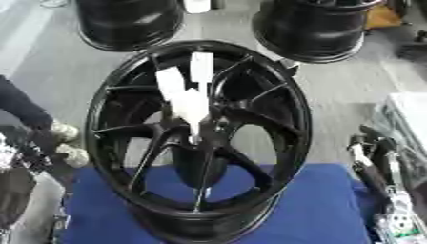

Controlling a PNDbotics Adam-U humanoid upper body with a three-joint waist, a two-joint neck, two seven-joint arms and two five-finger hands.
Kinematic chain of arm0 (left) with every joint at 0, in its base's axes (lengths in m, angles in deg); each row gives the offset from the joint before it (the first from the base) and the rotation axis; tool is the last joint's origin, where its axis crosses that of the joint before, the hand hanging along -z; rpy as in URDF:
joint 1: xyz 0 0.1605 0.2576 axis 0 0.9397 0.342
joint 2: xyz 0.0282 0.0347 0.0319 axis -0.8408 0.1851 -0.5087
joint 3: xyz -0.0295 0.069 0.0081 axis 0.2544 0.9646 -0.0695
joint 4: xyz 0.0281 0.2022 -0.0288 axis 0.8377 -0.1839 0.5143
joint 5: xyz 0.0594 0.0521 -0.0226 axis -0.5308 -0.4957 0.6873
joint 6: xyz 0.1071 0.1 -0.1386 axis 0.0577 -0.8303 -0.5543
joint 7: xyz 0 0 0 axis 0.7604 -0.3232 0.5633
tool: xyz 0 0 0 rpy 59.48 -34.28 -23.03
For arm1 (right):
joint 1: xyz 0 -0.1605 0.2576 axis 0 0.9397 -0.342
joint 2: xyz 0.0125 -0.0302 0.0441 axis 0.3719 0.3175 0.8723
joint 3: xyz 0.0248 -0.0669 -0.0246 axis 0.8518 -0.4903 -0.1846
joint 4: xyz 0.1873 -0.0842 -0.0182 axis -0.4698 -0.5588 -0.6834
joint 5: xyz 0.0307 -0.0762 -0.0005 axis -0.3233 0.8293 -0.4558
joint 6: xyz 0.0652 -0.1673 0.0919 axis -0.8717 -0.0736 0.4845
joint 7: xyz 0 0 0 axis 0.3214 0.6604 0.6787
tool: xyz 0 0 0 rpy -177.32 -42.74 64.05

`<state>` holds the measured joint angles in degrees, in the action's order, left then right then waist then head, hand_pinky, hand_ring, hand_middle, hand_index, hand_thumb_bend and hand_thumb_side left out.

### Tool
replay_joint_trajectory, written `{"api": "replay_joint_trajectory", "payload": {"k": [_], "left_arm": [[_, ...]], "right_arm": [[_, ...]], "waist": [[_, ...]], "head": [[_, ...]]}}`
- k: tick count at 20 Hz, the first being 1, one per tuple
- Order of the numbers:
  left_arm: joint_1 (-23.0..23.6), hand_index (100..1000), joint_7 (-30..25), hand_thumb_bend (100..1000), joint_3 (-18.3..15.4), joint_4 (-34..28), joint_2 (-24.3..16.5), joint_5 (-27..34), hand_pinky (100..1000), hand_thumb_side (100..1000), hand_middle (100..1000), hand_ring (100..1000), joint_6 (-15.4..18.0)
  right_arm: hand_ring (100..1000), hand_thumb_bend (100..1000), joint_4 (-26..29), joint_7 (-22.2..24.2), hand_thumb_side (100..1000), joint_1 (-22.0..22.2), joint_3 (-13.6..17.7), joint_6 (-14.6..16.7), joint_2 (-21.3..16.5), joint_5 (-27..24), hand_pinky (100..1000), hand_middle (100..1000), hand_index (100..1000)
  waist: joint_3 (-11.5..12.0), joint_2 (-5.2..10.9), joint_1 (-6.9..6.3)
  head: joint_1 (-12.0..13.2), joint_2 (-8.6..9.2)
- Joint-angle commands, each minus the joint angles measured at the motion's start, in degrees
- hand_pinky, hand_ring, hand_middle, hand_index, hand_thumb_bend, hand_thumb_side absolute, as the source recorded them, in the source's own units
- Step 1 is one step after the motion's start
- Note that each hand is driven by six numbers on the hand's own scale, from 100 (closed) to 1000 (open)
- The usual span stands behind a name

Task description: Pull the pin out of the wheel hub.

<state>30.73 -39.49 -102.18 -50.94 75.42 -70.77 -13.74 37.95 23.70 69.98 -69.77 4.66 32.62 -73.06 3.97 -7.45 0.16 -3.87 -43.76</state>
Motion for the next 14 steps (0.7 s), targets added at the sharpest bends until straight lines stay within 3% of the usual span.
{"api": "replay_joint_trajectory", "payload": {"k": [1, 5, 7, 9, 14], "left_arm": [[-0.62, 727, 0.38, 364, -0.52, -1.4, -1.82, 0.27, 717, 648, 677, 805, 0.7], [-1.31, 726, 1.29, 333, -1.12, -3.5, -6.25, 2.48, 716, 618, 677, 807, 3.07], [-1.66, 727, 1.8, 311, -1.17, -4.96, -10.81, 4.54, 716, 592, 678, 807, 5.38], [-1.8, 727, 2.39, 299, -1.01, -6.05, -16.09, 6.66, 715, 575, 678, 805, 8.35], [-2.82, 743, 2.47, 316, 1.39, -7.89, -35.18, 8.43, 718, 498, 692, 802, 19.86]], "right_arm": [[619, 100, 0.4, 0.01, 573, -0.27, 0.08, 0.04, -0.38, 0.24, 655, 630, 832], [619, 100, 0.27, -0.09, 577, -0.19, 0.15, -0.02, -0.5, 0.27, 655, 630, 831], [619, 100, 0.19, -0.11, 578, -0.17, 0.16, -0.05, -0.64, 0.33, 655, 630, 831], [619, 100, 0.09, -0.15, 578, -0.16, 0.19, -0.09, -0.81, 0.37, 655, 630, 831], [619, 100, -0.13, -0.18, 580, -0.07, 0.17, -0.19, -1.47, 0.57, 655, 630, 830]], "waist": [[-0.02, 1.1, -0.1], [-0.19, 1.16, -0.4], [-0.17, 1.22, -0.65], [-0.23, 1.29, -0.88], [-0.72, 1.43, -1.7]], "head": [[-0.02, -0.22], [-0.24, -0.32], [-0.34, -0.35], [-0.41, -0.36], [-0.6, -0.36]]}}
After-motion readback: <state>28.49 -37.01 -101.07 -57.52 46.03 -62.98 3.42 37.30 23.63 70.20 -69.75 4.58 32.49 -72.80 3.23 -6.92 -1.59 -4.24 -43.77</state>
